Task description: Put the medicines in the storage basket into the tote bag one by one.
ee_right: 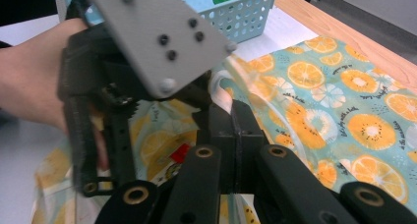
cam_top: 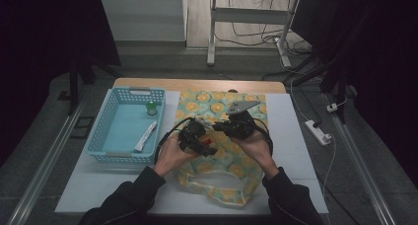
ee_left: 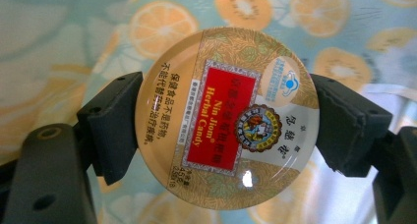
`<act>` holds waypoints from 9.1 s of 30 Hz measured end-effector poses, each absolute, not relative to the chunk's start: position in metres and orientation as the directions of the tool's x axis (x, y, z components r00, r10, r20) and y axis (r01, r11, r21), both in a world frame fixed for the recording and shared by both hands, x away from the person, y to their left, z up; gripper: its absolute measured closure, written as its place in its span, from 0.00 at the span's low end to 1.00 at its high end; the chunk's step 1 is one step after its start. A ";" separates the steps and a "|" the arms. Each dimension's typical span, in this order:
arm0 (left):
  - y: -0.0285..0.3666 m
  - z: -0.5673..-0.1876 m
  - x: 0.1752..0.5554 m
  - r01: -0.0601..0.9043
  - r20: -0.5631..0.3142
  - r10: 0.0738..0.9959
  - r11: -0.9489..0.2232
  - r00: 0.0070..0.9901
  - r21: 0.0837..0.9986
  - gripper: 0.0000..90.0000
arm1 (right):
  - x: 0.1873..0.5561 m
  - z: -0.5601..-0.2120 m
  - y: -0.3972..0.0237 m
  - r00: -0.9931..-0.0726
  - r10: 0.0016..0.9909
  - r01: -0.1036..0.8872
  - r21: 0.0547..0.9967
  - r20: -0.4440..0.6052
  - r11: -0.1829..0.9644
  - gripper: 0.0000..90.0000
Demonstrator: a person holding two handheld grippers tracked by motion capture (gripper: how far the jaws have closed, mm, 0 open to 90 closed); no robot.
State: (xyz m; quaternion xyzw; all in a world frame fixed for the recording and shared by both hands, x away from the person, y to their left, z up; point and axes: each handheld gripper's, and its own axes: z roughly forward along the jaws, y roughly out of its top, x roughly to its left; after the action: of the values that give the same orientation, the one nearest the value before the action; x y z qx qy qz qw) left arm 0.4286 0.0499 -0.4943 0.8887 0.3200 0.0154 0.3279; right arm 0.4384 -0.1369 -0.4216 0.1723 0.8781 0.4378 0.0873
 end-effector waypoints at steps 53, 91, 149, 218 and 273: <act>0.058 -0.493 0.427 0.529 -0.231 0.536 -0.507 0.812 0.681 0.02 | 0.441 -0.427 -0.139 -0.918 0.396 0.231 0.796 -0.011 0.560 1.00; 0.109 -0.454 0.385 0.496 -0.249 0.501 -0.454 0.829 0.740 0.00 | 0.440 -0.422 -0.143 -0.915 0.404 0.232 0.804 -0.011 0.548 1.00; 0.241 -0.493 0.437 0.789 -0.095 0.898 -0.322 0.430 0.524 0.00 | 0.441 -0.427 -0.138 -0.919 0.395 0.231 0.793 -0.013 0.564 1.00; 0.247 -0.462 0.425 0.753 -0.149 0.889 -0.267 0.434 0.601 0.79 | 0.440 -0.426 -0.143 -0.917 0.400 0.233 0.804 -0.006 0.547 1.00; 0.097 -0.444 0.400 0.578 -0.298 0.522 -0.533 0.799 0.618 0.79 | 0.435 -0.416 -0.145 -0.916 0.401 0.218 0.833 -0.005 0.509 1.00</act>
State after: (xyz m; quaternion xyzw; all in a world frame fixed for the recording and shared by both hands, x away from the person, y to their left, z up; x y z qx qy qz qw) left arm 0.3998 0.0970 -0.4437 0.8747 0.3144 -0.0382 0.3670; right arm 0.4354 -0.1450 -0.4163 0.1795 0.8629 0.4619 0.0991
